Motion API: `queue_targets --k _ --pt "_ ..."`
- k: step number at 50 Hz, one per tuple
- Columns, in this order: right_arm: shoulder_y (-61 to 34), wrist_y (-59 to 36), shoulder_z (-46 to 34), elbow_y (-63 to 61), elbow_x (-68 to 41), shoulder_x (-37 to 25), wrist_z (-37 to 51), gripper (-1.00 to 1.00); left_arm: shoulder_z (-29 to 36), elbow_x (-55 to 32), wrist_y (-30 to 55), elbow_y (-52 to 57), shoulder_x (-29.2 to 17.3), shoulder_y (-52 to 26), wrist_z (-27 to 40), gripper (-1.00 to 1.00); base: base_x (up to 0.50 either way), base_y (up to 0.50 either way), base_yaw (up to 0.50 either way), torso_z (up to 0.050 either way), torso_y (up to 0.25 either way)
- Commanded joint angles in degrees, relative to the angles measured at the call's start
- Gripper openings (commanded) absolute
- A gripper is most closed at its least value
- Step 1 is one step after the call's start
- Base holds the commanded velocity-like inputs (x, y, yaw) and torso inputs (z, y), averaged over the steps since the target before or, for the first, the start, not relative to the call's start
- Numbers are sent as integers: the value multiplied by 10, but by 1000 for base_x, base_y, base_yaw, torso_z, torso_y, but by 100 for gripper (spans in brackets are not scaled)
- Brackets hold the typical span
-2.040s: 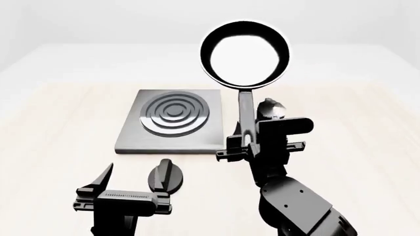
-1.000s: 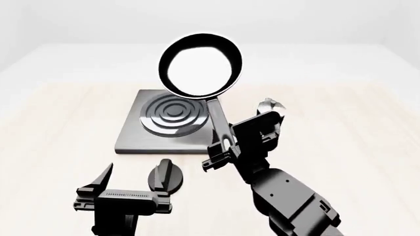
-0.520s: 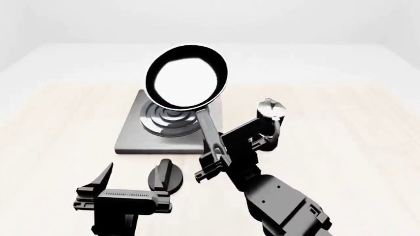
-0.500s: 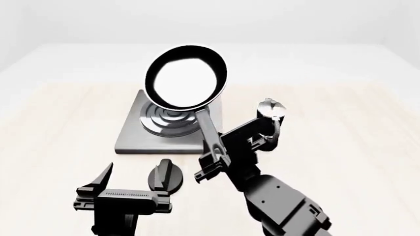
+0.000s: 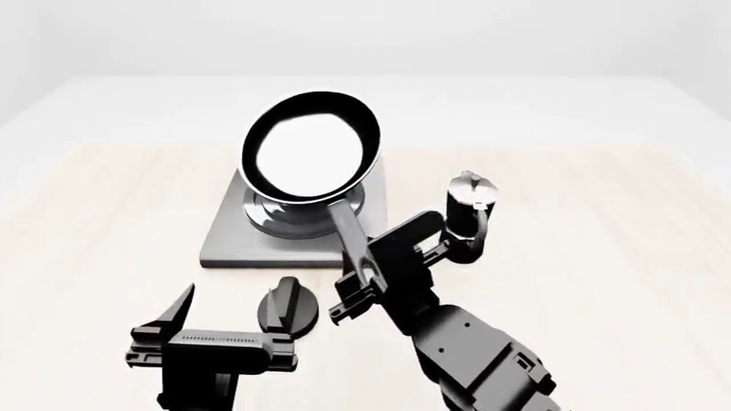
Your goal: Put the frying pan on the stove.
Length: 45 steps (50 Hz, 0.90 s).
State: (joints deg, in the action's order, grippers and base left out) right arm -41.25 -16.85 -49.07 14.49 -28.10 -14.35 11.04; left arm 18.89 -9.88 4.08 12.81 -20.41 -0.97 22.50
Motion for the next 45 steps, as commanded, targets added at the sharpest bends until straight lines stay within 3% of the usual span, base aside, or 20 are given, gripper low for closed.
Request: queue_targets --k 1,45 --pt "-23 11 10 6 44 14 5 -100 1 0 4 4 -2 -1 3 100 0 0 0 10 0" --pt "-43 12 9 50 24 39 -14 -100 5 -2 -3 -6 -3 -4 9 100 0 0 0 0 2"
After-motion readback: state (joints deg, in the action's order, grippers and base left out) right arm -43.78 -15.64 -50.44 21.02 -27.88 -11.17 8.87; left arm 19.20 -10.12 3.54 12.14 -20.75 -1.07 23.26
